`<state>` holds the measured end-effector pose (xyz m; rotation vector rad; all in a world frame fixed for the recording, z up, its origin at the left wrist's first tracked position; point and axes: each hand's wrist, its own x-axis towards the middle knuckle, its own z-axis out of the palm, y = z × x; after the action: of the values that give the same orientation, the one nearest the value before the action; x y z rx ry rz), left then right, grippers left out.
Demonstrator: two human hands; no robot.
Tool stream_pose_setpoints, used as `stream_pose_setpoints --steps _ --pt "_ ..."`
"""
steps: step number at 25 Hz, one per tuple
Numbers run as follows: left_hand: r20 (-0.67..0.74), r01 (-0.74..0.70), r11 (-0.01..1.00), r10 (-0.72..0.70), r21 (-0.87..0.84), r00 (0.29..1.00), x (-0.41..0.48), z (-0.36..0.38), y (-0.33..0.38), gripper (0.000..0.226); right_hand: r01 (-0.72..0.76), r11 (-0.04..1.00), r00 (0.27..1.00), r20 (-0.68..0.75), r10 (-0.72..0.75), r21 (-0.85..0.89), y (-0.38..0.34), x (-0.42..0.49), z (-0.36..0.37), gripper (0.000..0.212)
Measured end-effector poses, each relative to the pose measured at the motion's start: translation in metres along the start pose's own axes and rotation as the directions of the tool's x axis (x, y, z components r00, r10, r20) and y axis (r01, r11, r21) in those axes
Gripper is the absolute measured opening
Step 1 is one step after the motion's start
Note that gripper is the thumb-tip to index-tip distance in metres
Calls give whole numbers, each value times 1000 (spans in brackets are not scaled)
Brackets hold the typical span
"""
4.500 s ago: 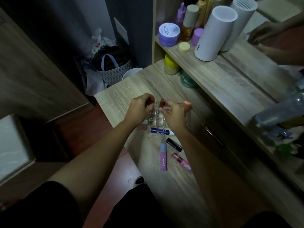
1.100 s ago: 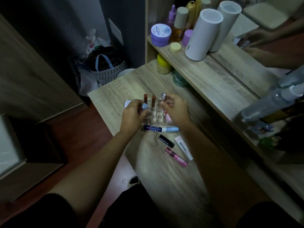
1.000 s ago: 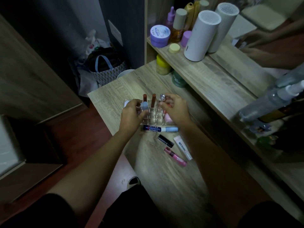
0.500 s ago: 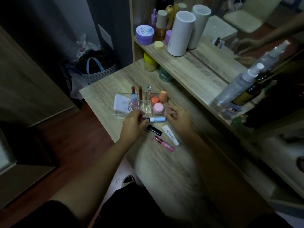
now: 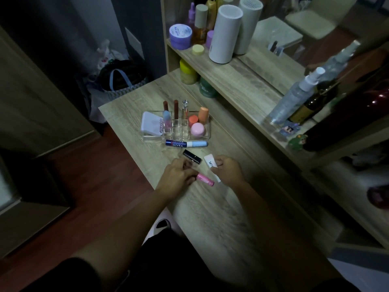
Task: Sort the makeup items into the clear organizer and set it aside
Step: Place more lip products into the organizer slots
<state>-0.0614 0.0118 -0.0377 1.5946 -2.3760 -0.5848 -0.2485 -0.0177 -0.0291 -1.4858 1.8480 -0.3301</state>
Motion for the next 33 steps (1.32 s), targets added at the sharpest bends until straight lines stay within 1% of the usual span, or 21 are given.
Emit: stream_pose_setpoints --steps 2,5,8,10,13,15,17,19,21,24,26,28,30,33 --pt "49 2 1000 -3 19 999 -1 1 -3 24 -55 996 998 26 53 66 5 -6 0 46" --pt "126 -29 998 21 63 992 -1 4 -4 29 -106 983 994 26 103 152 13 -11 1 38" --pt "112 -46 998 40 52 993 -4 6 -3 27 -144 949 989 18 145 282 16 -15 -1 29" --pt "127 -47 999 50 -28 991 -7 2 -4 21 -141 932 990 33 138 332 16 -17 -3 24" --pt "166 29 973 9 -228 986 -12 -20 -10 18 -88 925 996 44 78 369 9 -18 -9 20" --pt "92 68 932 -37 -356 995 -10 -46 -15 19 -21 878 999 45 -1 479 -5 -15 -17 20" --pt "-57 33 919 -60 -394 997 1 -75 -21 17 66 820 996 19 -93 568 -26 -11 -25 22" --pt "-184 -16 947 -45 -320 982 18 -102 -26 17 136 789 988 -28 -149 599 -46 -3 -29 17" --pt "-281 -21 968 -52 -251 958 37 -122 -30 22 189 798 982 -89 -168 572 -67 8 -29 13" --pt "-376 8 992 -57 -130 925 66 -143 -38 23 254 811 962 -228 -153 528 -93 30 -32 21" --pt "-375 26 999 -40 -43 926 77 -141 -41 23 263 820 953 -269 -140 509 -101 42 -29 25" --pt "-341 59 998 -64 -26 938 106 -134 -66 23 219 848 960 -261 -100 482 -110 79 -13 25" --pt "-302 53 997 -34 53 953 103 -125 -63 22 236 855 955 -271 -118 461 -107 78 -7 25" --pt "-291 56 989 -14 139 957 106 -121 -59 22 244 850 958 -253 -136 467 -105 80 -2 25"
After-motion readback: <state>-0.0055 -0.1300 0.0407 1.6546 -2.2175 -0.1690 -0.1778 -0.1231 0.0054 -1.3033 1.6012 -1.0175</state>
